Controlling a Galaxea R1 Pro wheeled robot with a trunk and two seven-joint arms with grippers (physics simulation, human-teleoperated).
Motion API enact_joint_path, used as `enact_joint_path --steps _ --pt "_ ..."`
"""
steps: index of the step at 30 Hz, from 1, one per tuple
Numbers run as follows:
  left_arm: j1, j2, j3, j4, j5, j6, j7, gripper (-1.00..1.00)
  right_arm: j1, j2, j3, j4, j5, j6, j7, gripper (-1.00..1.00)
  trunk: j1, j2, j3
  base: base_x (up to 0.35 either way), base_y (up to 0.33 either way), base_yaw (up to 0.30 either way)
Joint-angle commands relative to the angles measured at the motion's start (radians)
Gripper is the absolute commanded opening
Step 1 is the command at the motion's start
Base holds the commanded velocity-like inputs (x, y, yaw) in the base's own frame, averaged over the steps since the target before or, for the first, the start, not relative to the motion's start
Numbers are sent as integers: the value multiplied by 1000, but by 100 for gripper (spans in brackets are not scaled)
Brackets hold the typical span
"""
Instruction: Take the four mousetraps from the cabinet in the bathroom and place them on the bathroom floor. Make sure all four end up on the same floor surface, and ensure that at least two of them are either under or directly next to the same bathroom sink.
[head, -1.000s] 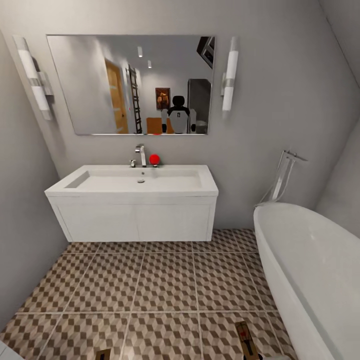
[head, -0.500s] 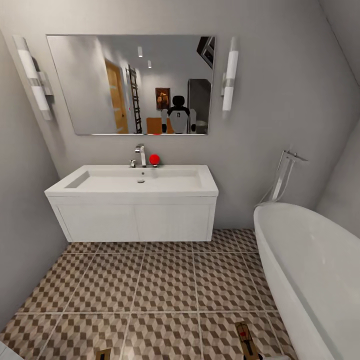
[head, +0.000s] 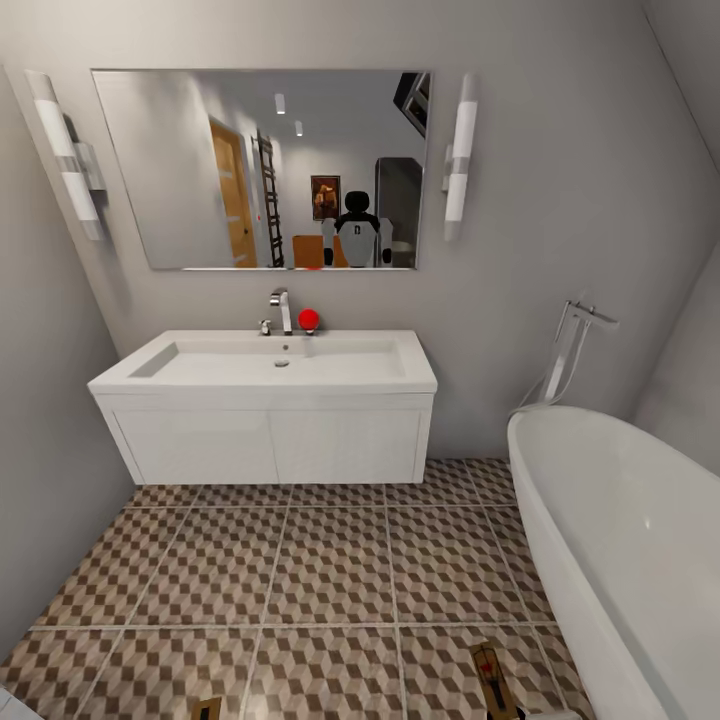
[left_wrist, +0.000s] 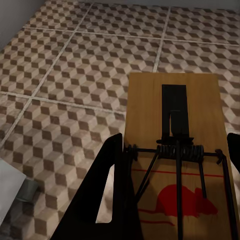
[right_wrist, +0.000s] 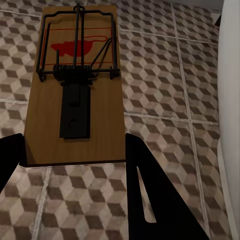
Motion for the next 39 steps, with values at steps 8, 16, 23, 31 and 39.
enact_joint_path --steps 8,16,23,31,39 --pt "-2 0 6 3 -7 -6 4 -100 -1 0 -4 1 8 -3 0 -100 0 0 -1 222 0 0" --pt "-2 6 12 0 -7 25 6 -100 -1 3 -6 -5 6 -2 0 -100 0 0 -1 44 0 0" --pt "-2 15 18 -168 -6 381 3 -100 -1 49 -6 -92 10 16 -44 -100 0 0 -1 2 0 0" --pt "-3 9 17 -667 -4 913 0 -100 -8 91 -4 -317 11 265 -111 -100 0 0 -1 0 0 0" --pt "-32 8 16 -1006 -4 1319 -2 -100 -62 111 -3 -475 9 489 -113 -100 0 0 -1 0 0 0"
